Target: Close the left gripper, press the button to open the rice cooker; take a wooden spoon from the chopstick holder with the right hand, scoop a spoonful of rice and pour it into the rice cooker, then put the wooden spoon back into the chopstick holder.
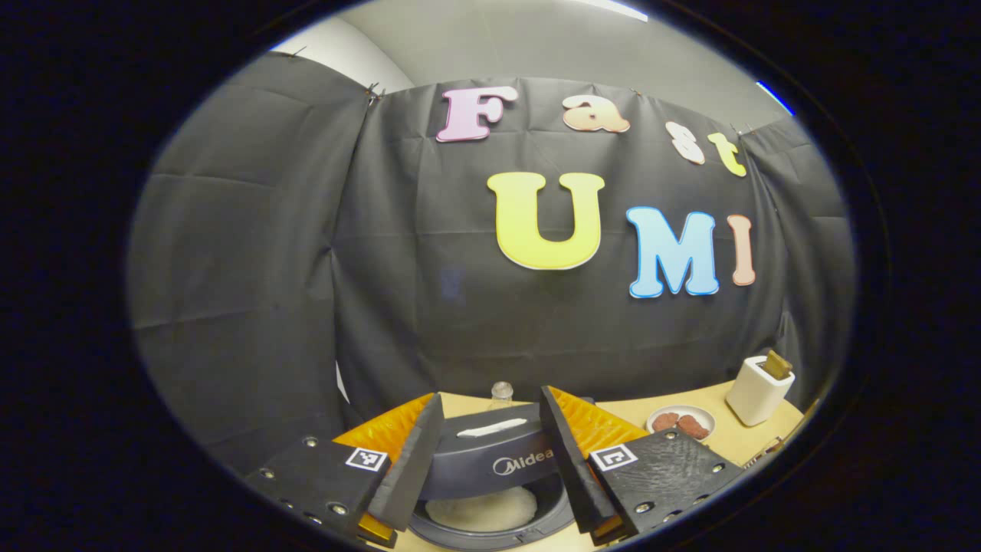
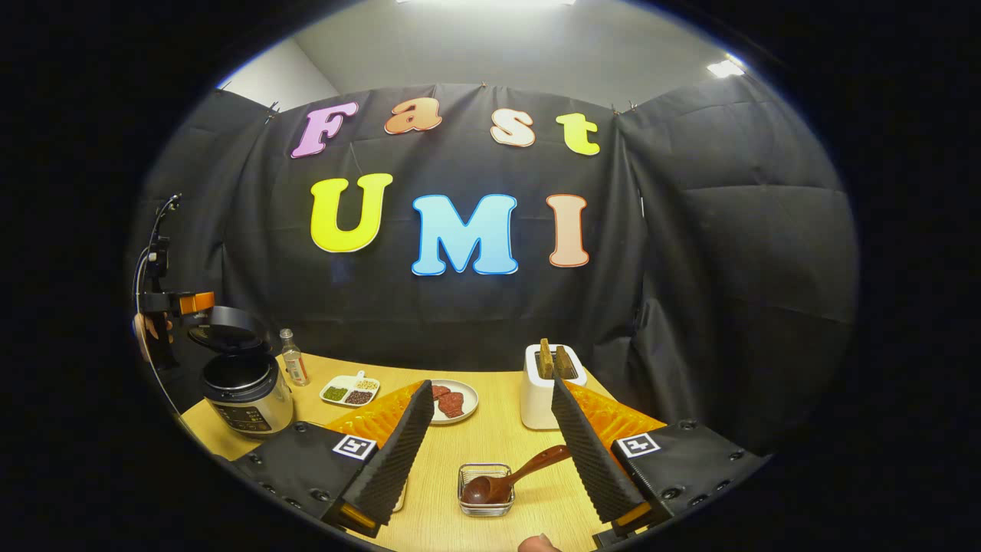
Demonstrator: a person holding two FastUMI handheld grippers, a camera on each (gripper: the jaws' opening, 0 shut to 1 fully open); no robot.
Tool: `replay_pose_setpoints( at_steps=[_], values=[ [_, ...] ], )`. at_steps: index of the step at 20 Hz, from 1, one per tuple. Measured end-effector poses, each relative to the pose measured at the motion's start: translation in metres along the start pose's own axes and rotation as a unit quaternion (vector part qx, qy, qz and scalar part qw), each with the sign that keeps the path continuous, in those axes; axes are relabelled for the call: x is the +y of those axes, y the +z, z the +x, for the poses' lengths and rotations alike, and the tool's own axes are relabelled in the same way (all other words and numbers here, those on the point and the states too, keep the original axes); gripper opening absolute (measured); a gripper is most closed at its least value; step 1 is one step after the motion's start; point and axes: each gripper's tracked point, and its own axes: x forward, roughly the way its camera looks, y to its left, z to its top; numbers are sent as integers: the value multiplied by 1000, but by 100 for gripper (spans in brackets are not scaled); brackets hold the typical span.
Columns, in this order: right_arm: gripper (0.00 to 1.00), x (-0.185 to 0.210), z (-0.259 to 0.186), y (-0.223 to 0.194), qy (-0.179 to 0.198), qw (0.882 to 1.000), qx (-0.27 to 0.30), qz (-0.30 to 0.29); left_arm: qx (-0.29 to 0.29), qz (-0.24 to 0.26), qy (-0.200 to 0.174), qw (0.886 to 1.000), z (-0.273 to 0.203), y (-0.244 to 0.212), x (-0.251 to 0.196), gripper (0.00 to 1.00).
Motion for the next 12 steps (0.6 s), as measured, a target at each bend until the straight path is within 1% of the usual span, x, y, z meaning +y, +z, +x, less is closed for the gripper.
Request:
replay_pose_setpoints(
  at_steps=[3, 11, 12],
  values=[
    [98, 1, -4, -1, 6, 1000, 1, -2, 14, 1, -3, 1000, -11, -19, -6, 82],
    [98, 6, -7, -6, 13, 1000, 7, 2, 51, -6, -16, 999, -25, -65, -16, 80],
    [98, 7, -7, -7, 13, 1000, 7, 2, 54, -5, -18, 998, -26, -70, -18, 82]
  ],
)
